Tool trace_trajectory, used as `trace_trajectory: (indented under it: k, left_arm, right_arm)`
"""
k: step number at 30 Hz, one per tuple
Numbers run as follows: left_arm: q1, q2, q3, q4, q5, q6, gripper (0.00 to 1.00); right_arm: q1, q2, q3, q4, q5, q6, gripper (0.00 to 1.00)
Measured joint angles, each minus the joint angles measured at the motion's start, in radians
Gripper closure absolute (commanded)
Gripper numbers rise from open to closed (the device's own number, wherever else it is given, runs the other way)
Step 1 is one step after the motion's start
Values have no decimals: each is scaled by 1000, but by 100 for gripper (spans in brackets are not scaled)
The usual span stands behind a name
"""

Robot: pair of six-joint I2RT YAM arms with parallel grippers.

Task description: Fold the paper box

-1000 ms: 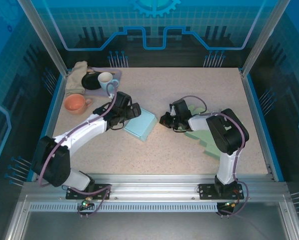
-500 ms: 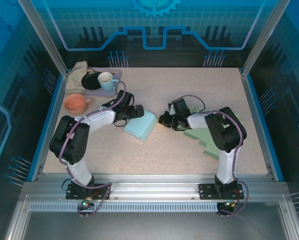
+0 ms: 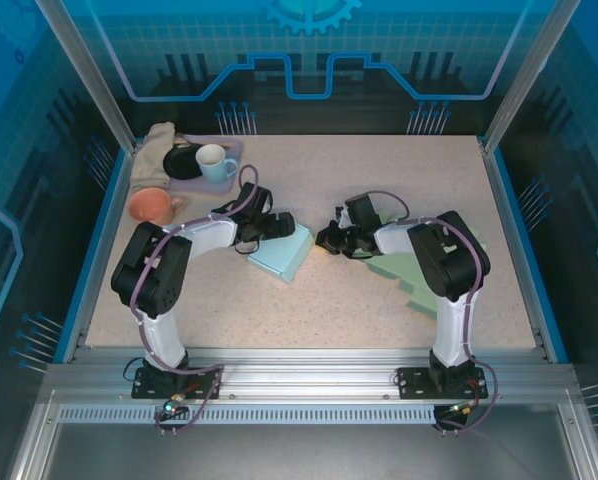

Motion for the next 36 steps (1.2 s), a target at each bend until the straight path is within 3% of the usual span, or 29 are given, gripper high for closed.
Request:
trace_trajectory:
  k: [18, 29, 36]
  left_arm:
    - [-42, 37, -32, 143, 132, 51, 18]
    - [-92, 18, -31, 81, 100, 44, 17]
    - [-126, 0, 10, -40, 18, 8, 14]
  right_arm:
    - [-24, 24, 19, -8, -68, 13, 100]
    - [-49, 25, 23, -21, -80, 8, 100]
    - [-49, 23, 23, -23, -79, -7, 100]
